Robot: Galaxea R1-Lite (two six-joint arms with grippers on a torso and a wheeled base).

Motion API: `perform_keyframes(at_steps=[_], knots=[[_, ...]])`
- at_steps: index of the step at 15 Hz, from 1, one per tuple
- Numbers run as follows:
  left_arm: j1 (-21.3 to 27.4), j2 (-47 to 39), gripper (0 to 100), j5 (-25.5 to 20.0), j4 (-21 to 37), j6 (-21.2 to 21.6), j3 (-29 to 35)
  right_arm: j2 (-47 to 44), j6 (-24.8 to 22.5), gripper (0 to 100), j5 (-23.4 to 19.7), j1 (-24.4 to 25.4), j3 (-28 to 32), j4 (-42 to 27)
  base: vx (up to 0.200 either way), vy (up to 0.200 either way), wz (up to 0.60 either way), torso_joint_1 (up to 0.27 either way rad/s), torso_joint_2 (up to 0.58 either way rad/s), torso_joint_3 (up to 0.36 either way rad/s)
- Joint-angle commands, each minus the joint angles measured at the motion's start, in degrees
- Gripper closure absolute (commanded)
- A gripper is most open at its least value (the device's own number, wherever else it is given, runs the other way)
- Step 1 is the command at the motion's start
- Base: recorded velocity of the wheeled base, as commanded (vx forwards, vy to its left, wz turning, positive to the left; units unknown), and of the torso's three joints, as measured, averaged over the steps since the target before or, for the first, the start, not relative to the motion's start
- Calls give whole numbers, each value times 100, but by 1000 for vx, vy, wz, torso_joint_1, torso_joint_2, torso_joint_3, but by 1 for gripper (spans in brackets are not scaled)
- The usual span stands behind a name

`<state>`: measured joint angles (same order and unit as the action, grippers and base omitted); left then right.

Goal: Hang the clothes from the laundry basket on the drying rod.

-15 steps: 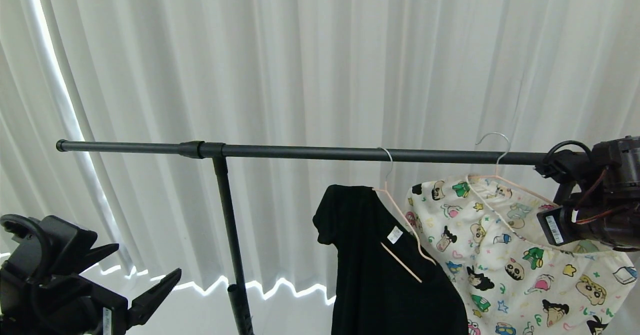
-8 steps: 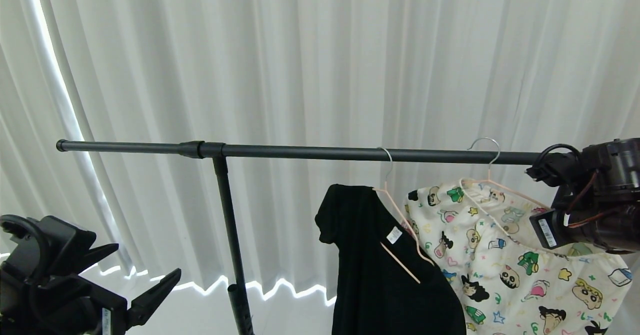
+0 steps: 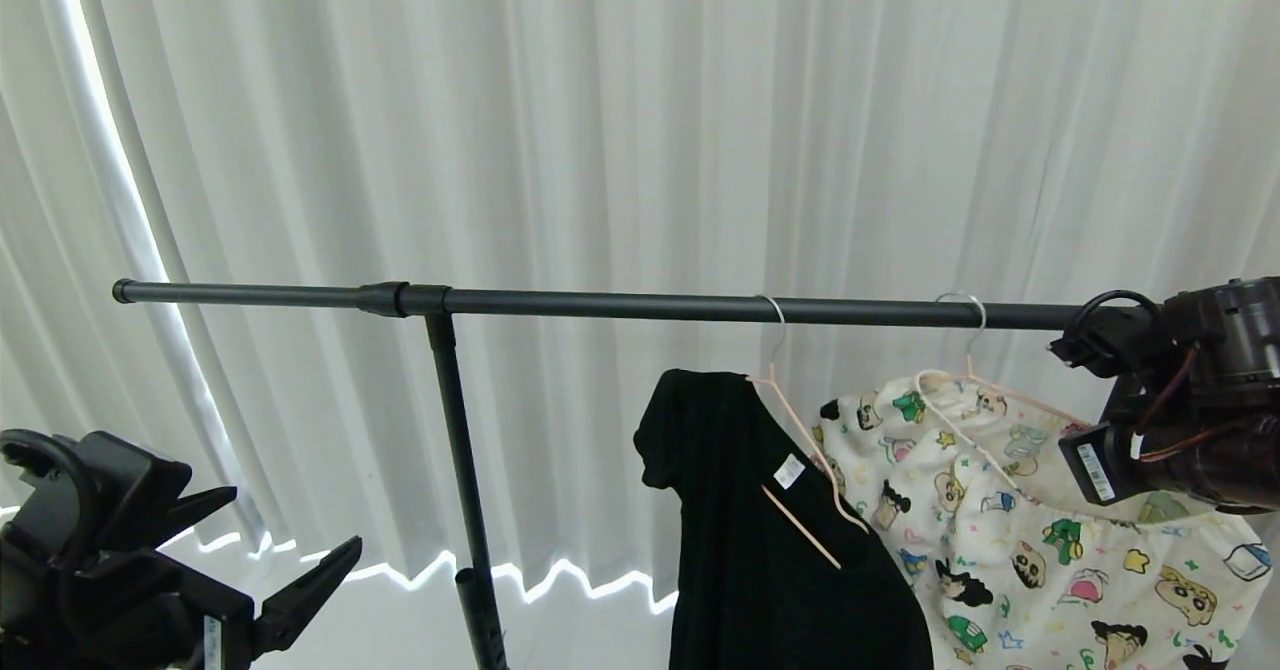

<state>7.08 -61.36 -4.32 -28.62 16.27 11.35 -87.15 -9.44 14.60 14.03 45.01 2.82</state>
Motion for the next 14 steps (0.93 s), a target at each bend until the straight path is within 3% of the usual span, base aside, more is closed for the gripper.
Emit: perform_keyframes(at_steps=[1, 6, 8, 11, 14], knots=[[4, 1, 0, 1, -3, -1, 8, 67, 3, 0, -1, 3, -1, -18, 0, 0, 0, 0, 0, 0], [-5, -8, 0, 1, -3, -1, 8, 348, 161, 0, 7, 12, 8, 26, 0, 0, 0, 0, 0, 0], [-14, -8, 0, 10, -3, -10, 16, 822, 434, 0, -1, 29, -10, -167, 0, 0, 0, 0, 0, 0], [-216, -8, 0, 27, -3, -10, 69, 1798, 1198, 0, -160, 188, -10, -466, 0, 0, 0, 0, 0, 0], [-427, 18, 0, 36, -3, -10, 78, 2580, 1190, 0, -133, -76, -62, -1064, -67, 0, 0, 1, 2, 2]])
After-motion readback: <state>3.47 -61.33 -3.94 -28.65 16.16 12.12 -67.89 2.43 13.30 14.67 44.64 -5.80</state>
